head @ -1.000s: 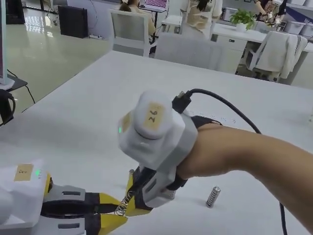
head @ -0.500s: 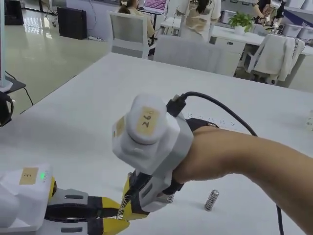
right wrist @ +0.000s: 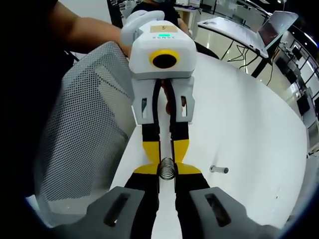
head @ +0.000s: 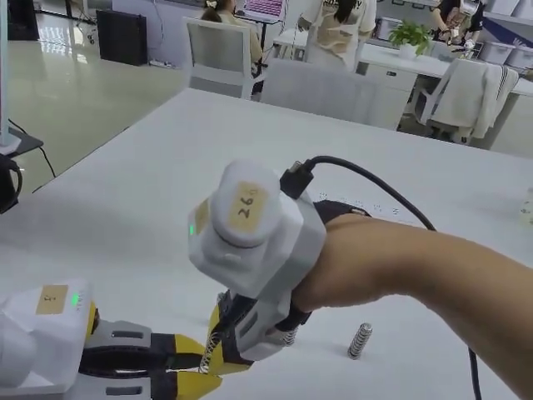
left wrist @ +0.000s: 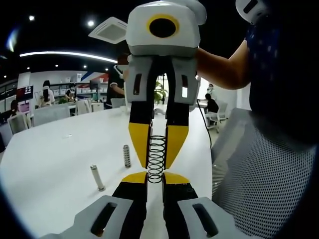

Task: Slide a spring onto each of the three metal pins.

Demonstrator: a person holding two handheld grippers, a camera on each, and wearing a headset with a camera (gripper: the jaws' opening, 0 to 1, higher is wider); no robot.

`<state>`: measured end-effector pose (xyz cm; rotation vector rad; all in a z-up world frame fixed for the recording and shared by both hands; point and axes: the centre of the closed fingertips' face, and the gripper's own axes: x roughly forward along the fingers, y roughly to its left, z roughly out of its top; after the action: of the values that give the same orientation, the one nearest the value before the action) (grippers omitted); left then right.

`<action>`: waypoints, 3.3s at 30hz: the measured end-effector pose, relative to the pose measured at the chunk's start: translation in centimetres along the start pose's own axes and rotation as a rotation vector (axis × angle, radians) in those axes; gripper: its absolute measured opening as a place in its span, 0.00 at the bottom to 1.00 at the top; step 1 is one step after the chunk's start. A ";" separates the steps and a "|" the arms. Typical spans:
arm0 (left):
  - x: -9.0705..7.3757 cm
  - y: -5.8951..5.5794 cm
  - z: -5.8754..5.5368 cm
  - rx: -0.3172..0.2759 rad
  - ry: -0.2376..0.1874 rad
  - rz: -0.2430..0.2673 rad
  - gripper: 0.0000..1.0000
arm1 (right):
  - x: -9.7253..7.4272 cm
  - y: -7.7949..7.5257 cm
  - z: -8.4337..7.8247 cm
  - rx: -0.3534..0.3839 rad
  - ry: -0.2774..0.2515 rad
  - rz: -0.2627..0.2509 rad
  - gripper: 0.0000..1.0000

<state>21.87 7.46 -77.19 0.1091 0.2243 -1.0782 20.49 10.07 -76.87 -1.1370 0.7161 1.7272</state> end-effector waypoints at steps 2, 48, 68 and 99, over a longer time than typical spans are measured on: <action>0.0 0.0 0.0 0.001 0.000 0.001 0.05 | -0.1 -0.1 0.0 0.000 -0.001 -0.003 0.08; -3.2 3.7 -2.1 -0.016 0.036 0.196 0.47 | -3.2 -4.2 -2.8 0.079 0.021 -0.111 0.08; -3.8 4.3 -2.4 -0.013 0.044 0.233 0.66 | -3.3 -8.0 -2.9 0.078 0.042 -0.182 0.09; -4.3 4.8 -2.7 -0.013 0.051 0.272 0.80 | 0.5 -10.6 -3.4 0.067 0.102 -0.148 0.09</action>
<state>23.82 13.97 -78.93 0.1511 0.2550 -0.8039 31.33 11.77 -78.54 -1.2083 0.7272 1.5197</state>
